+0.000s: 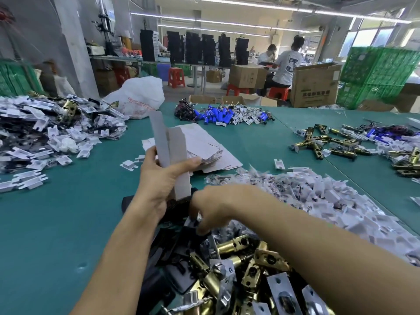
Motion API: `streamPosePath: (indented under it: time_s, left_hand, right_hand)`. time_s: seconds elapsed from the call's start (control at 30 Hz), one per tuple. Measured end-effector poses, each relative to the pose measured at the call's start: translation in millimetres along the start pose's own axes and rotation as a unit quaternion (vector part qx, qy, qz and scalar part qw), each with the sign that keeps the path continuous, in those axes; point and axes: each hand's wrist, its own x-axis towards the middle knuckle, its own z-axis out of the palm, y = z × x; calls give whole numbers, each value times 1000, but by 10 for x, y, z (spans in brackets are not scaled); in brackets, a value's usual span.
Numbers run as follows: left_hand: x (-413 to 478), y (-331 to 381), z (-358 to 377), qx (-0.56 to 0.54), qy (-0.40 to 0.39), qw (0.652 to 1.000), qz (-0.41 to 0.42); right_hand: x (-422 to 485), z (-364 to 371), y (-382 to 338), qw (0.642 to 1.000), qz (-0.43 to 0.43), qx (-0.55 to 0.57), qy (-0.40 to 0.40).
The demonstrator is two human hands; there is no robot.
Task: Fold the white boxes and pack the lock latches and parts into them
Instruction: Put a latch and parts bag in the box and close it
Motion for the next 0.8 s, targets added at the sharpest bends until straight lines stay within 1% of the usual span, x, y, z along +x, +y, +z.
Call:
streamPosePath:
  time_s: [0.07, 0.1, 0.2, 0.23, 0.33, 0.43, 0.5, 0.57, 0.67, 0.73, 0.8]
  left_hand:
    - [1, -7, 1, -2, -2, 1000, 0]
    - [12, -17, -7, -3, -4, 1000, 0]
    - [46, -28, -41, -9, -4, 1000, 6]
    - [51, -28, -48, -4, -4, 1000, 15]
    - [44, -22, -47, 26, -11, 998, 55]
    - [39, -22, -34, 44, -14, 996, 70]
    - [41, -27, -38, 52, -19, 996, 70]
    - [42, -35, -46, 72, -23, 994, 82]
    - [57, -50, -61, 155, -10, 981, 113]
    - [65, -73, -74, 167, -8, 980, 107]
    - [51, -94, -74, 198, -27, 975, 100]
  right_hand:
    - [111, 143, -152, 1000, -1, -25, -9]
    - [154, 213, -207, 1000, 1, -31, 1]
    - [206, 318, -265, 998, 11, -10, 67]
    - [210, 317, -262, 997, 12, 2, 71]
    - [190, 292, -253, 998, 21, 32, 52]
    - [170, 310, -244, 996, 24, 69, 59]
    - [168, 297, -226, 994, 2, 79, 73]
    - [133, 215, -175, 992, -41, 91, 76]
    - [-63, 29, 42, 983, -76, 146, 75]
    - [-239, -55, 303, 973, -60, 193, 111]
    - [-420, -92, 590, 951, -21, 263, 159]
